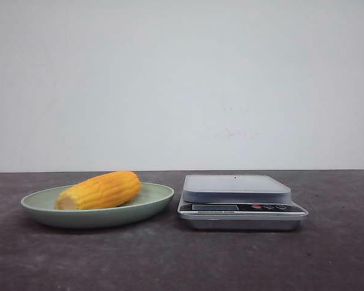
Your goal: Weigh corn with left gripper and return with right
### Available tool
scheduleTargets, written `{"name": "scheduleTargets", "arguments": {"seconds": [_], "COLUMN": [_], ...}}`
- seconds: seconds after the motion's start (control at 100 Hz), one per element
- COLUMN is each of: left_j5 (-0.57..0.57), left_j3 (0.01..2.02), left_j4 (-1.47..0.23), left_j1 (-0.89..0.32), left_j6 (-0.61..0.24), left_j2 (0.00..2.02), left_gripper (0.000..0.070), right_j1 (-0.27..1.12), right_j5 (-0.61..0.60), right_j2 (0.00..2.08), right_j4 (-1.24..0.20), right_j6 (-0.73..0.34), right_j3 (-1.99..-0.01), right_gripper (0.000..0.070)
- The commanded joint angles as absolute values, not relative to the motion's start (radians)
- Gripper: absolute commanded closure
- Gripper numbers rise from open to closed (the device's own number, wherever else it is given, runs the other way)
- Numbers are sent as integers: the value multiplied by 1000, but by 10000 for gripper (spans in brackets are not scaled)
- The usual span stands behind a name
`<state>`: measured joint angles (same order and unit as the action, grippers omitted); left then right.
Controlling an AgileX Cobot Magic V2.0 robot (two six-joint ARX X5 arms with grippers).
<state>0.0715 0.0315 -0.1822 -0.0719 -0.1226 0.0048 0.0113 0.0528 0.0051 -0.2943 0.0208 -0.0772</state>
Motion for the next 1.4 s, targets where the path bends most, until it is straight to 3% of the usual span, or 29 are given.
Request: {"name": "scheduleTargets", "arguments": {"seconds": [0.0, 0.11, 0.51, 0.73, 1.39], "left_j5": [69, 69, 69, 69, 69], "left_j3": [17, 17, 17, 17, 17], "left_j4": [-187, -187, -187, -187, -187], "left_j1": [-70, -70, -70, -70, -70], "left_j6": [-117, -117, -117, -117, -117], "left_j2": [4, 4, 4, 4, 4], "left_gripper": [676, 676, 676, 676, 676], "right_j1": [10, 10, 10, 10, 10], "right_j5": [51, 52, 52, 52, 52], "right_j2": [4, 4, 4, 4, 4], "right_j4": [-320, -379, -373, -152, -97], "right_j6": [4, -47, -45, -45, -45], "right_j3": [-79, -79, -76, -11, -13], "right_gripper": [693, 693, 693, 693, 693]}}
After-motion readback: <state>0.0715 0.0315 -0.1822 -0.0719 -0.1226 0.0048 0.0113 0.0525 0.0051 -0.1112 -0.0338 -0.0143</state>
